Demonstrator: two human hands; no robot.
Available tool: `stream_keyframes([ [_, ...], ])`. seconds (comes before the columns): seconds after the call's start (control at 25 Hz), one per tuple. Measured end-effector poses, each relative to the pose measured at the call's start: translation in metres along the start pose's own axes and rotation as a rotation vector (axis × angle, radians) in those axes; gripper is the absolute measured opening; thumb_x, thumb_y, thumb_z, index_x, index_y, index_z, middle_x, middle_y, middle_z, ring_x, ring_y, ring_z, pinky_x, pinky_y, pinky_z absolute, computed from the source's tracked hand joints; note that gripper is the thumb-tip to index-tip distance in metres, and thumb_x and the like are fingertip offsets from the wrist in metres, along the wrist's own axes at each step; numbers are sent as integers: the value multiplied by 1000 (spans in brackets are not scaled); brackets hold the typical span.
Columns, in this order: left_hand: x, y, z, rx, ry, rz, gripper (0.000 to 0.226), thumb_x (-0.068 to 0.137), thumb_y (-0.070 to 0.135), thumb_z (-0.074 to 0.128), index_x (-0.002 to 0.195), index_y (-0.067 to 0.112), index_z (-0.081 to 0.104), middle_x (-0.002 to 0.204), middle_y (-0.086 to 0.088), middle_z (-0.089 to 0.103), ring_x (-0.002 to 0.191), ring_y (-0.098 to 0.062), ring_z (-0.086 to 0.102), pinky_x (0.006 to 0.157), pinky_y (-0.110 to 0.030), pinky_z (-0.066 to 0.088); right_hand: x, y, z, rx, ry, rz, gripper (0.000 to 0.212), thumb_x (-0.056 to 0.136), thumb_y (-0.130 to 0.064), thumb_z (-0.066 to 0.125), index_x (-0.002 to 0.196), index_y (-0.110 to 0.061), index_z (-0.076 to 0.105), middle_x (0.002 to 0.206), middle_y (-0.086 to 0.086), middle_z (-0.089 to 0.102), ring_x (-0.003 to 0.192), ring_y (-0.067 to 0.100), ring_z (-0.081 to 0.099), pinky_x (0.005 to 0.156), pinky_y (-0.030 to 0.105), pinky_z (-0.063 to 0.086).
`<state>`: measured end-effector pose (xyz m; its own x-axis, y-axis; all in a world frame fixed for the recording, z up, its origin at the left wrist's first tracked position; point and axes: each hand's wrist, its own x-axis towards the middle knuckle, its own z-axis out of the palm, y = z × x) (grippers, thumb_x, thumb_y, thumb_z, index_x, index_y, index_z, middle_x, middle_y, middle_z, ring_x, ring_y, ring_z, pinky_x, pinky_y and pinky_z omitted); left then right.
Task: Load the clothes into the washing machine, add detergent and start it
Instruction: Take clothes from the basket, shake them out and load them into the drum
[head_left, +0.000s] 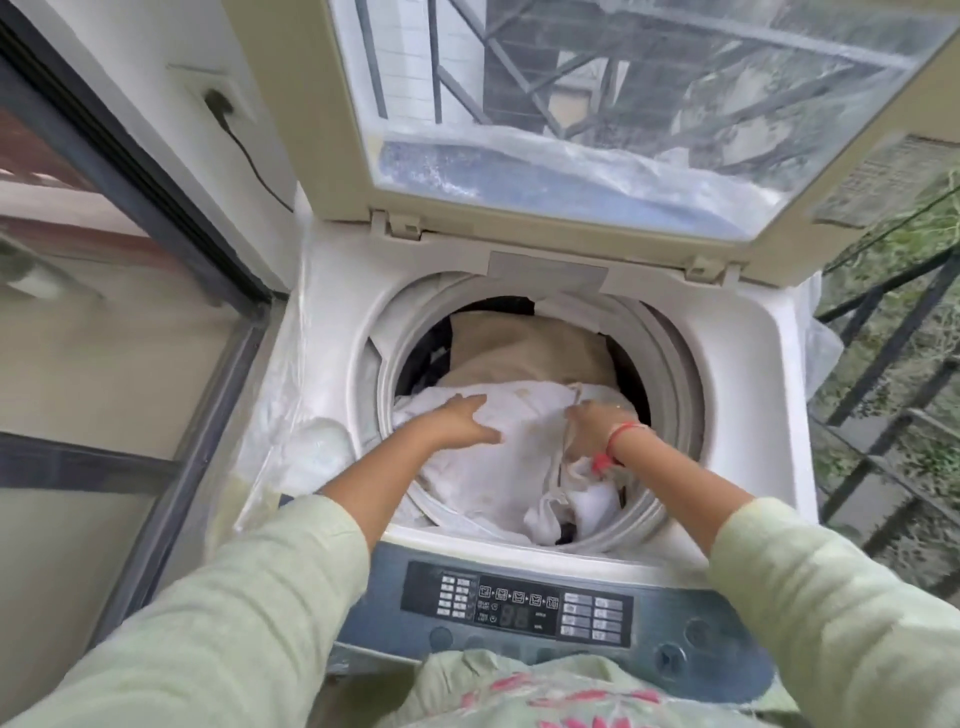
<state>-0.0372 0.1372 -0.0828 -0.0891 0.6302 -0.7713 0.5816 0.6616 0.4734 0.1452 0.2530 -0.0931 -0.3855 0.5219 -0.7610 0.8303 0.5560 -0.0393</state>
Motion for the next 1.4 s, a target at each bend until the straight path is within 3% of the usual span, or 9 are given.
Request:
stream_keyframes([
  [0.12, -61, 6, -34, -214, 223, 215, 58, 88, 43, 60, 141, 26, 40, 140, 9, 38, 123, -13, 45, 88, -20, 42, -46, -2, -29, 272, 273, -166, 74, 72, -41, 75, 137, -20, 45, 136, 8, 49, 125, 27, 47, 104, 40, 39],
  [0.28, -171, -56, -55, -376, 975, 542, 28, 88, 29, 60, 114, 18, 63, 115, 8, 58, 108, -1, 49, 92, -7, 33, -129, -64, -26, 650, 376, -351, 46, 78, -30, 74, 121, -27, 56, 124, -9, 56, 110, 11, 55, 94, 30, 44],
  [0.36, -214, -127, -52, -471, 1170, 475, 26, 87, 34, 56, 108, 21, 64, 111, 9, 62, 109, -1, 52, 95, -12, 35, -159, -130, -18, 769, 407, -453, 34, 79, -21, 75, 110, -26, 62, 113, -11, 63, 97, 5, 61, 85, 23, 47],
  [0.48, -256, -248, -28, -662, 1184, 170, 22, 83, 42, 55, 101, 31, 63, 111, 8, 64, 110, -8, 56, 94, -26, 42, -185, -240, -1, 862, 410, -620, 26, 79, -9, 73, 101, -21, 65, 95, -8, 68, 78, 4, 64, 71, 16, 49],
  [0.68, -265, -426, 28, -724, 953, -201, 13, 82, 24, 64, 93, 16, 65, 99, -9, 68, 101, -28, 63, 91, -36, 45, -171, -406, 66, 721, 281, -757, 23, 81, -9, 70, 97, -23, 66, 93, -9, 68, 77, 4, 62, 67, 8, 44],
  [0.84, -232, -507, 69, -640, 584, -361, 14, 85, 16, 65, 98, 11, 67, 104, -13, 69, 100, -30, 64, 88, -36, 48, -108, -464, 138, 513, 114, -548, 26, 82, -2, 65, 108, -6, 67, 106, 7, 68, 83, 7, 58, 66, -2, 36],
  [1.12, -120, -555, 124, -459, 143, -344, 33, 89, 34, 58, 113, 12, 59, 118, -12, 62, 105, -28, 58, 80, -30, 44, 22, -457, 271, -6, -101, -329, 52, 79, 7, 50, 125, -15, 57, 124, 12, 55, 115, 29, 53, 96, 33, 43],
  [1.32, -34, -565, 200, -168, -189, -196, 92, 72, 59, 67, 143, 15, 28, 142, -10, 36, 131, -29, 36, 103, -43, 37, 108, -442, 352, -587, -241, -509, 58, 87, -13, 54, 141, -23, 35, 137, 10, 38, 124, 31, 41, 99, 41, 42],
  [1.4, -16, -563, 223, -7, -198, -191, 78, 80, 51, 63, 139, 14, 29, 139, -10, 38, 130, -30, 37, 103, -45, 35, 126, -440, 369, -761, -223, -557, 53, 89, -13, 49, 140, -23, 35, 143, 10, 34, 128, 32, 38, 98, 41, 41],
])
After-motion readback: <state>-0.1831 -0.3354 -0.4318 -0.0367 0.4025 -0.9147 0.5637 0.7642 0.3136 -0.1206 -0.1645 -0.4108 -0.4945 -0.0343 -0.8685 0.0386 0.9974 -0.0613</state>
